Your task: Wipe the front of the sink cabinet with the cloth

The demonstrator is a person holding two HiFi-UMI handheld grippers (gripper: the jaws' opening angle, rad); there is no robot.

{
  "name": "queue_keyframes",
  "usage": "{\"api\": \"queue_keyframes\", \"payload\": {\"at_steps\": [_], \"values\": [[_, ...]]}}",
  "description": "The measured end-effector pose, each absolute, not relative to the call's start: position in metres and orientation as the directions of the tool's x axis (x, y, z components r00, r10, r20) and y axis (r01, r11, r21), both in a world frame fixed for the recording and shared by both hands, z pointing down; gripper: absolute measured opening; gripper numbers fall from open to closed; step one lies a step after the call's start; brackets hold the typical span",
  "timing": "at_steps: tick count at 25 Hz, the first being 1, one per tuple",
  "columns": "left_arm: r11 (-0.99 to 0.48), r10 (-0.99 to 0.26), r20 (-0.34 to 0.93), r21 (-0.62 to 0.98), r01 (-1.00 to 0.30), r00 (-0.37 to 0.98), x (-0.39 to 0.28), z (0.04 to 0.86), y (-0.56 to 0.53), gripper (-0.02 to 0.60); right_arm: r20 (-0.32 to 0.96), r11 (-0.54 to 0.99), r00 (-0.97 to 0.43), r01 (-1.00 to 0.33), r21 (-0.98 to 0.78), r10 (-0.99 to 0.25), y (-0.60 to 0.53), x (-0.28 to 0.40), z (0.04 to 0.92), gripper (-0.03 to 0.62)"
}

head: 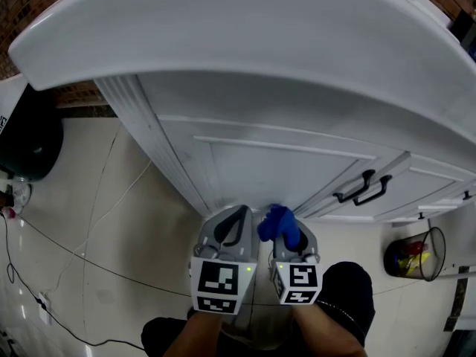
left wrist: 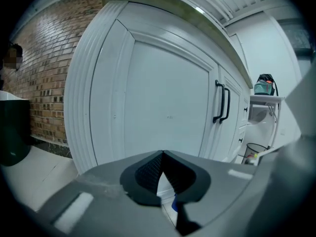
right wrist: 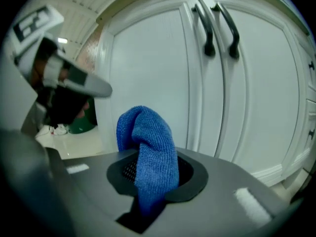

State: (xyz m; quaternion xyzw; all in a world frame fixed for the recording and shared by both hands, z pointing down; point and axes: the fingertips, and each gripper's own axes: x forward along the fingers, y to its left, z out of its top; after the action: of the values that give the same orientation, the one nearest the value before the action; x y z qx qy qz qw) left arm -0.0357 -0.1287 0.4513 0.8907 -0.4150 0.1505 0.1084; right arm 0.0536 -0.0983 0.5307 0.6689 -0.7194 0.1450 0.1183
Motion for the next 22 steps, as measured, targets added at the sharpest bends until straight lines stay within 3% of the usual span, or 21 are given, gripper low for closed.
{"api": "queue_keyframes", "payload": {"at_steps": [5,9,12,15,22], "values": [[-0.653,-0.717,0.291,0.034,-0.756,0.633,-0.032,0.434,-0.130,0.006,0.021,0.126,-0.129,-0.987,-0.097,-0.991,-0.080,0.057,0.374,0.078],[-0.680,-0.713,0.238,-0.007,-0.733,0.659,-0.023,0.420,-0.123,0.006,-0.260,0.078,-0.063,-0.996,-0.048,-0.964,-0.068,0.087,0.252,0.078],[-0.679,-0.716,0.223,-0.008,-0.734,0.661,-0.019,0.416,-0.122,0.006,-0.403,0.000,-0.001,-1.000,0.001,-0.915,-0.061,0.111,0.192,0.078],[-0.681,-0.717,0.222,-0.016,-0.732,0.661,-0.015,0.416,-0.123,0.006,-0.422,-0.061,0.042,-0.998,0.032,-0.906,-0.066,0.129,0.178,0.078],[-0.690,-0.707,0.239,-0.024,-0.724,0.666,-0.006,0.424,-0.124,0.006,-0.289,-0.041,0.024,-0.998,0.053,-0.957,-0.074,0.123,0.229,0.078]]}}
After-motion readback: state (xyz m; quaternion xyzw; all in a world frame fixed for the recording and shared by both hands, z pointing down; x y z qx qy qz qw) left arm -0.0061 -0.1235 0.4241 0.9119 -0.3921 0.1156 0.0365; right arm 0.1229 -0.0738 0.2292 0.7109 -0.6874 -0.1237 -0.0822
